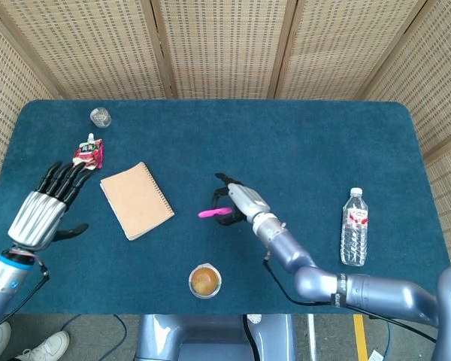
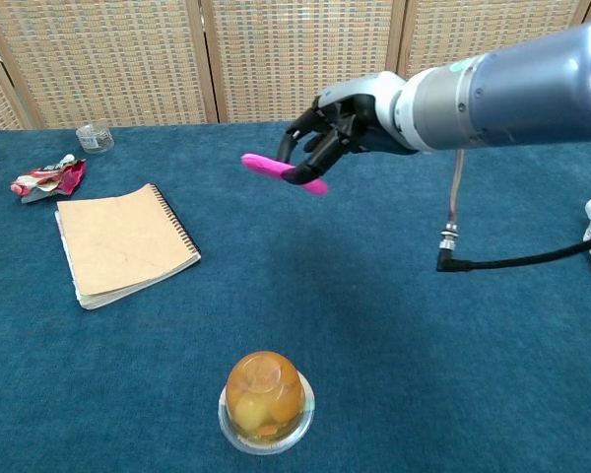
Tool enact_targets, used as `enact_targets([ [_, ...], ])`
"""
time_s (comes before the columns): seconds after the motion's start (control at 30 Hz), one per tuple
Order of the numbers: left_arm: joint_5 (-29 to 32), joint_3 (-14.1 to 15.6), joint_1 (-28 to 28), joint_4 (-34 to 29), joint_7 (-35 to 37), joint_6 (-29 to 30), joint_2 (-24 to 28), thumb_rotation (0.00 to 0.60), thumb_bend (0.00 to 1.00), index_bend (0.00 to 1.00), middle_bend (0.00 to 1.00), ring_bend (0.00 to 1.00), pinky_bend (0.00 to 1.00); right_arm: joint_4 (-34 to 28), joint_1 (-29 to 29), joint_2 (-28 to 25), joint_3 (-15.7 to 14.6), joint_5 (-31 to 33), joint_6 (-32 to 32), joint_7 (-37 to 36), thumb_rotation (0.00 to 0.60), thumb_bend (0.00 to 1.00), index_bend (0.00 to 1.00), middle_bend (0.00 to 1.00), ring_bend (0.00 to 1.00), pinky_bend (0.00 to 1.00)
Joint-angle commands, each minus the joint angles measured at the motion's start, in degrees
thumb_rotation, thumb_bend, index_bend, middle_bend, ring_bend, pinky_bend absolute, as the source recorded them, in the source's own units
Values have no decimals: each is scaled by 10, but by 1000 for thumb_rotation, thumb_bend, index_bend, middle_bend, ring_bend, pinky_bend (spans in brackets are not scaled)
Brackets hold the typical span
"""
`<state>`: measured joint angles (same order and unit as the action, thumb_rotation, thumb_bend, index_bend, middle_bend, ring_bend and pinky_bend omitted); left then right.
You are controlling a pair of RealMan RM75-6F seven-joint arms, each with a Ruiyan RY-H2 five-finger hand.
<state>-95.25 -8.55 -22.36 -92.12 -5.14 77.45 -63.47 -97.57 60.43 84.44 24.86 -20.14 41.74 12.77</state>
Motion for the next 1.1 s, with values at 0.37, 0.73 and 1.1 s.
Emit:
enact_targets([
  [0.37,-59,-38,-133,71,40,-46,-104,600,5,364,0,0,0,5,62,33,-4,69,51,-6,600,674,661,36,0,0],
  [0.73,-53,-16,-168,77,12,-86,-151,600,78,407,0,0,0,28,69,48,-11,80,60,-15,600,687,672,39,0,0],
  [1.1,-39,-4,-183,118,2,-89,-215,600,243,405,0,0,0,41,59,48,-21,67,49,-29,600,696,674,41,0,0],
])
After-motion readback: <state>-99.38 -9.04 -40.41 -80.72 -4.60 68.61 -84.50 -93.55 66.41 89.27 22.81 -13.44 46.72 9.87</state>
